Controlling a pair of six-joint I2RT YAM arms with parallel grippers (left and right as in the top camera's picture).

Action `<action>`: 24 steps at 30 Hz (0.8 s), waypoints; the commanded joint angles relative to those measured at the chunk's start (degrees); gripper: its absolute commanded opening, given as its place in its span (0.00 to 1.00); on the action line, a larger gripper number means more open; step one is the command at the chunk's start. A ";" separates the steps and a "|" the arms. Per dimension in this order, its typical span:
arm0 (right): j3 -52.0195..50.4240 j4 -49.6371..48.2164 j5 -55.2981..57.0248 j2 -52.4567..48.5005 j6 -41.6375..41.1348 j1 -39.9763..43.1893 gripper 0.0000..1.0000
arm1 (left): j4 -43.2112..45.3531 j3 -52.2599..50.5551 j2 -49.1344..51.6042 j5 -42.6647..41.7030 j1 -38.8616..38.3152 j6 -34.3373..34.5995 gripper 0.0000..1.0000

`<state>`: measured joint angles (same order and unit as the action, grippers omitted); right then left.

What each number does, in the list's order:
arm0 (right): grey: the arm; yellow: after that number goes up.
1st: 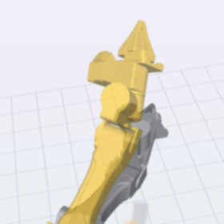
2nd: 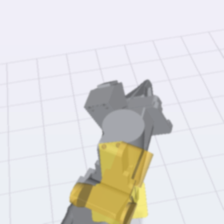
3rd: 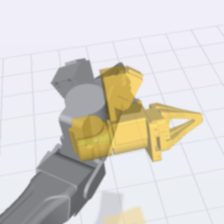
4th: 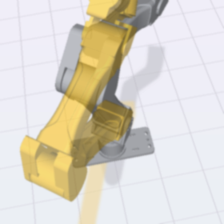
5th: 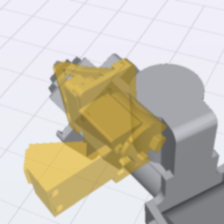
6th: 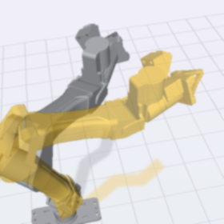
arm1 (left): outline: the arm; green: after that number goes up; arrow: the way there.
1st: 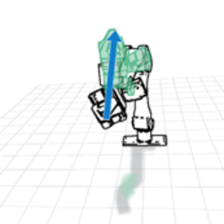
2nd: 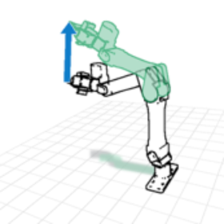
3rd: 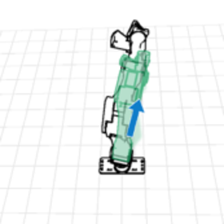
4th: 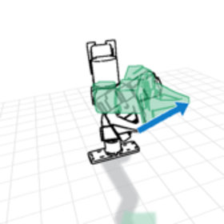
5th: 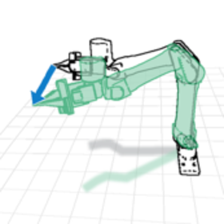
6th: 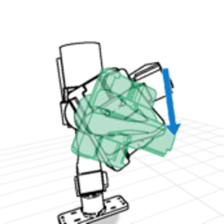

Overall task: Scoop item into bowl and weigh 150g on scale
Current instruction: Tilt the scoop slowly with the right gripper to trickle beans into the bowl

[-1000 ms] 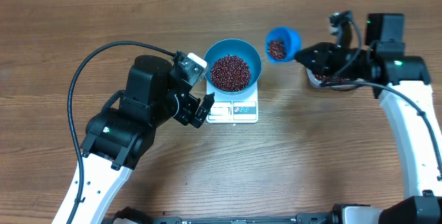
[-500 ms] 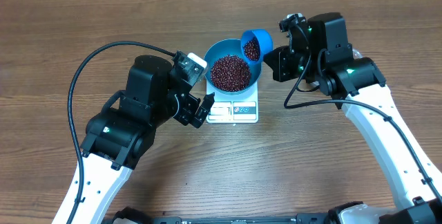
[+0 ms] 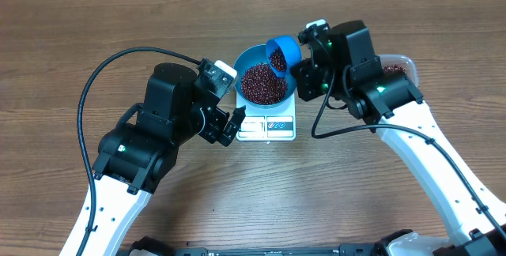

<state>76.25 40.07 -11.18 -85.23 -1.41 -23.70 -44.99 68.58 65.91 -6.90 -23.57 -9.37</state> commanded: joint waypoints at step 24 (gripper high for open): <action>-0.07 -1.97 4.92 0.24 15.19 -0.68 0.04 | -0.20 0.20 -0.02 -0.66 0.31 0.66 0.99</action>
<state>76.25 38.24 -7.01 -85.23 14.22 -24.10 -45.23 68.58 65.91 -6.90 -23.57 -9.37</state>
